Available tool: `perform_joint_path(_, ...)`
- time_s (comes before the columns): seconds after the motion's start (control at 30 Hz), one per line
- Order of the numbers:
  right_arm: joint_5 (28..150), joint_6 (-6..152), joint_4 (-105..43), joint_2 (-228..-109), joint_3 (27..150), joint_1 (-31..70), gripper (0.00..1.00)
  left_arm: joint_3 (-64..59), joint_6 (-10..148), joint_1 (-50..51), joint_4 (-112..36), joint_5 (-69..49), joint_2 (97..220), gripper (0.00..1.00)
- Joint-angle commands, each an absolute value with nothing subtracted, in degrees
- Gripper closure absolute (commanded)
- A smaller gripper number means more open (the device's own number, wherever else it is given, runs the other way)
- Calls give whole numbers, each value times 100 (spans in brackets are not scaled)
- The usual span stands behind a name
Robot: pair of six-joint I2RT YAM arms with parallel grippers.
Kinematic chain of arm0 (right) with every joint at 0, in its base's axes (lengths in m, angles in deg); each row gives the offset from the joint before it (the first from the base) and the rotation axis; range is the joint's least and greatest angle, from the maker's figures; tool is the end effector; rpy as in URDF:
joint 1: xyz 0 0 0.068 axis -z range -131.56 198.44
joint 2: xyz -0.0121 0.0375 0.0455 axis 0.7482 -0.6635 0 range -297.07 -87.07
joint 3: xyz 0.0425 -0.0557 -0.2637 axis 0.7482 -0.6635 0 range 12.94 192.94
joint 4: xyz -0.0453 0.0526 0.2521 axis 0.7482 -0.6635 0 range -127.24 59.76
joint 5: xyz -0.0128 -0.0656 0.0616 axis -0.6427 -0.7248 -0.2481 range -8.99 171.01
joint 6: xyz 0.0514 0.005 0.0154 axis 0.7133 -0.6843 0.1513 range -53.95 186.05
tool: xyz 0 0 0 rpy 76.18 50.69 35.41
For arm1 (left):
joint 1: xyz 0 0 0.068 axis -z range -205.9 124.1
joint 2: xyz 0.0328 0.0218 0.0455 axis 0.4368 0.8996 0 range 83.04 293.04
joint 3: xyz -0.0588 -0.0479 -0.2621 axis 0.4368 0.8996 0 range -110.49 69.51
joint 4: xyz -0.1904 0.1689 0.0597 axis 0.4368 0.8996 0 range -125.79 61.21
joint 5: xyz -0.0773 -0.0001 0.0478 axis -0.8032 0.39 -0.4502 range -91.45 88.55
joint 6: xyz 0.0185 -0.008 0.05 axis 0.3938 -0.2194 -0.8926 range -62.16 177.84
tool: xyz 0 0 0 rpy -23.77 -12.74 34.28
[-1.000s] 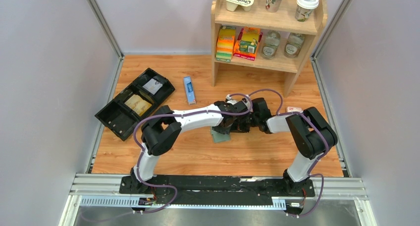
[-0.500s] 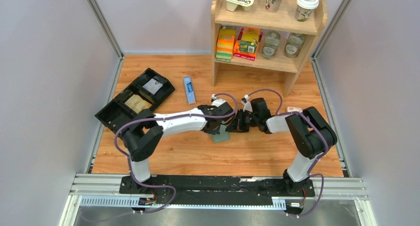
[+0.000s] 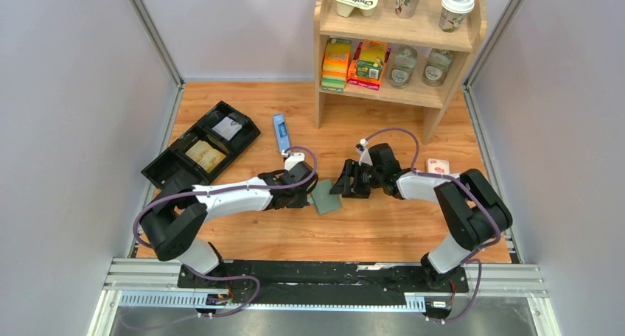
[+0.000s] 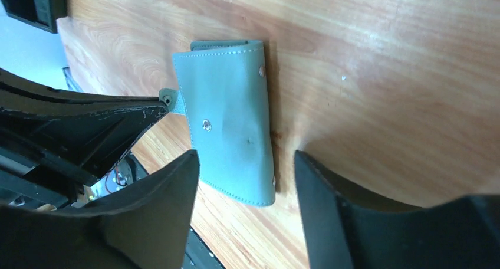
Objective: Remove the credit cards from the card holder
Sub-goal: Open the card holder at the center of the board.
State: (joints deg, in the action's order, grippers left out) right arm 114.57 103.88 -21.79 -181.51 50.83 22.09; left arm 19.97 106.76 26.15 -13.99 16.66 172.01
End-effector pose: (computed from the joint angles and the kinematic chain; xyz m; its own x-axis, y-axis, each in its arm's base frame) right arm 0.2554 0.1484 0.1283 -0.9565 0.0968 -0.2751 -0.1442 0.6631 0.7345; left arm 0.1899 -0.2253 0.1738 -0.8498 -0.0755 -0.5216 0.0256 0.9826 -0.1838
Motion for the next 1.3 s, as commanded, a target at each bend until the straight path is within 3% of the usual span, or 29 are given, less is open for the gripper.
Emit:
perform_joint_path(0.0, 10511, 9875, -3444, -17436, 5363, 2031, 31, 2327, 10969, 2631, -2146, 1498, 16611, 100)
perform_joint_path(0.13, 9966, 9682, -4016, -16865, 5451, 2040, 20, 2319, 10724, 2631, -2243, 1534, 16189, 100)
perform_joint_path(0.3, 9158, 9559, -4535, -16136, 5417, 2040, 0, 1880, 10284, 2718, -2524, 1008, 16161, 100)
perform_joint_path(0.57, 8602, 9427, -4773, -15177, 5258, 2031, 0, 1404, 10379, 2947, -2937, 689, 16347, 100)
perform_joint_path(1.27, 10281, 9181, -4211, -15702, 5258, 1707, 12, 3461, 11620, 2947, -1637, 1745, 15651, 100)
